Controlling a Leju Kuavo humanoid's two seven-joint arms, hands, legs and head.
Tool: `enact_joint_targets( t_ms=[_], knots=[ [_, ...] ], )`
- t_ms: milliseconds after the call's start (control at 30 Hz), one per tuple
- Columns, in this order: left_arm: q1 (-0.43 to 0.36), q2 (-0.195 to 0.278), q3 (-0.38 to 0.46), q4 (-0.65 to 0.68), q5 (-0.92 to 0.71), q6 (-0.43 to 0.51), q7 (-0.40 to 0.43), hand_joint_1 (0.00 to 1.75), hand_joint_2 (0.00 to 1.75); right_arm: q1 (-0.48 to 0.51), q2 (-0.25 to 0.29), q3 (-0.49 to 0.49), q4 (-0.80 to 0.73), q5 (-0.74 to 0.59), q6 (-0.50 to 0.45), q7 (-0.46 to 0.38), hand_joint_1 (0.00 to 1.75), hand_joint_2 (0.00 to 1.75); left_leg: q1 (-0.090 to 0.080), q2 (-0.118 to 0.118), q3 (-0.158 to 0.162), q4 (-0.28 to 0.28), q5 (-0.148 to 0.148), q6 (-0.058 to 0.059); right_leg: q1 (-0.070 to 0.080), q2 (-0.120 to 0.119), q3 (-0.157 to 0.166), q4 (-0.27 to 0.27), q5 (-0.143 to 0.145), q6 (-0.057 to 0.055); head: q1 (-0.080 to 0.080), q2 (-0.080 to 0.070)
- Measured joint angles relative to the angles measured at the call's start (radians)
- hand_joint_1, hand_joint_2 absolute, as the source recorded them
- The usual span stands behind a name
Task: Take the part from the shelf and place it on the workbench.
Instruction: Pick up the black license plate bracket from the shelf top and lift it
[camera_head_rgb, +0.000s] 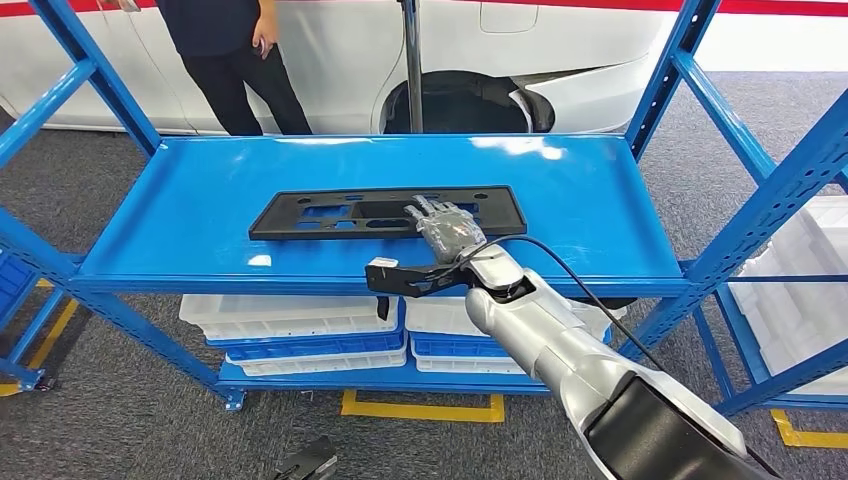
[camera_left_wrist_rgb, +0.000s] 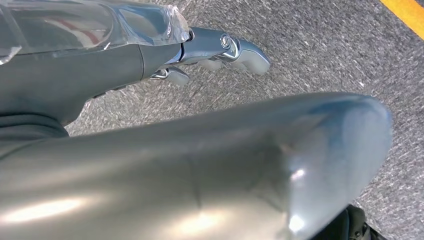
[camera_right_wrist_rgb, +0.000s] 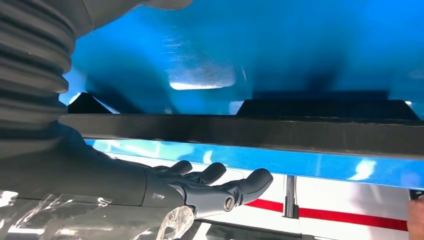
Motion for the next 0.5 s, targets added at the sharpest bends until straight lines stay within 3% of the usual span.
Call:
enact_joint_targets(
  t_ms=[500],
  knots=[
    [0.0,0.0,0.013,0.0,-0.012,-0.001,-0.011,0.0,0.0,-0.008,0.015,0.016,0.0,-0.002,-0.002,-0.002,0.0,1.75,0.0,0.0,-0.001,0.0,0.0,0.0,0.0,0.0,-0.001,0.0,0.0,0.0,0.0,0.0]
  ],
)
